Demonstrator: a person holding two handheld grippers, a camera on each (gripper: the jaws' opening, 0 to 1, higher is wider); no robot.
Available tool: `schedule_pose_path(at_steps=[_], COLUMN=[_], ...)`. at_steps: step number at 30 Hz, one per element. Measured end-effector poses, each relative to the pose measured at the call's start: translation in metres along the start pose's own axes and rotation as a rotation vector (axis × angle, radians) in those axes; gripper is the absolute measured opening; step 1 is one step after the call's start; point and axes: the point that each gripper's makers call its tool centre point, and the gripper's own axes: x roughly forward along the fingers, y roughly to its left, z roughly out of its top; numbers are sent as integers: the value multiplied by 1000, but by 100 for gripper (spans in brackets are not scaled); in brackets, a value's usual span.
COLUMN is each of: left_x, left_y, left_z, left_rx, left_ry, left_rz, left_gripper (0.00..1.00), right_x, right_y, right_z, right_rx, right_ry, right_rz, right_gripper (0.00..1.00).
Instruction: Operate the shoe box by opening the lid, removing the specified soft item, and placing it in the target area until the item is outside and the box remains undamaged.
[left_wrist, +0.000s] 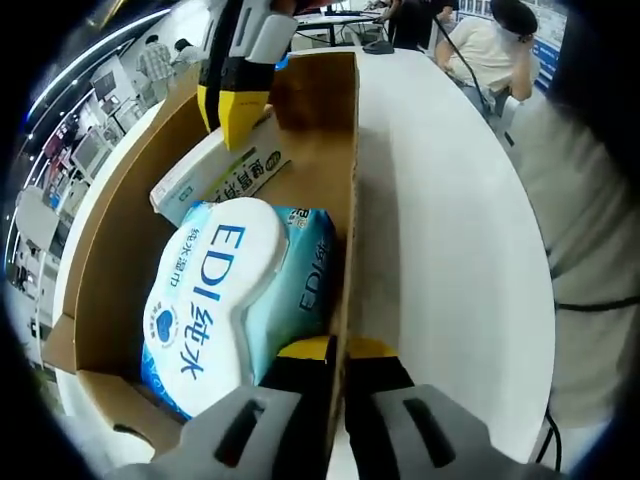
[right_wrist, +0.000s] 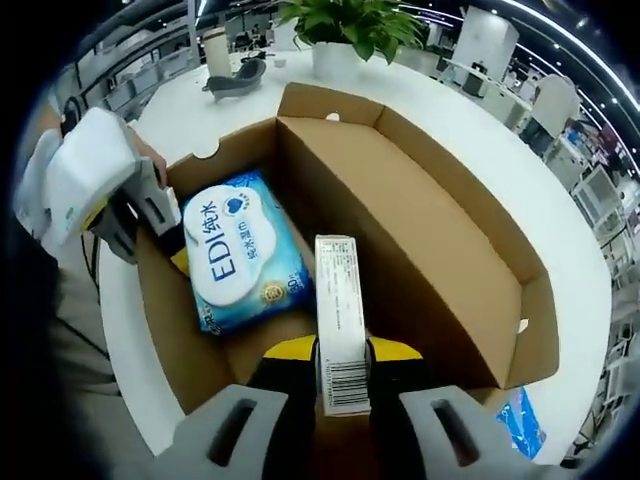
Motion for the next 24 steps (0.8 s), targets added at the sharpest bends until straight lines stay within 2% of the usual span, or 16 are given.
schedule_pose_path(at_steps=[2,15,18,22,24], left_x=[0,0,0,0,0], left_y=[0,0,0,0,0], left_z=[0,0,0,0,0], left_rx=[-1,4,2,-1,-2], left_ry=[0,-3,-3,-3,-3], left_rz=[0,-3,-1,0,0], left_gripper=[2,2,2,2,2], right_x=[-2,-3,-3,-3,0], right_y=[1,1,3,3,4], right_z=[-3,-6,-5,-5,-4], right_rx=[34,141,131,163,144], right_ry=[30,110,106,128,132], right_rz=[3,38,64,95,107], right_gripper=[15,15,16,16,18])
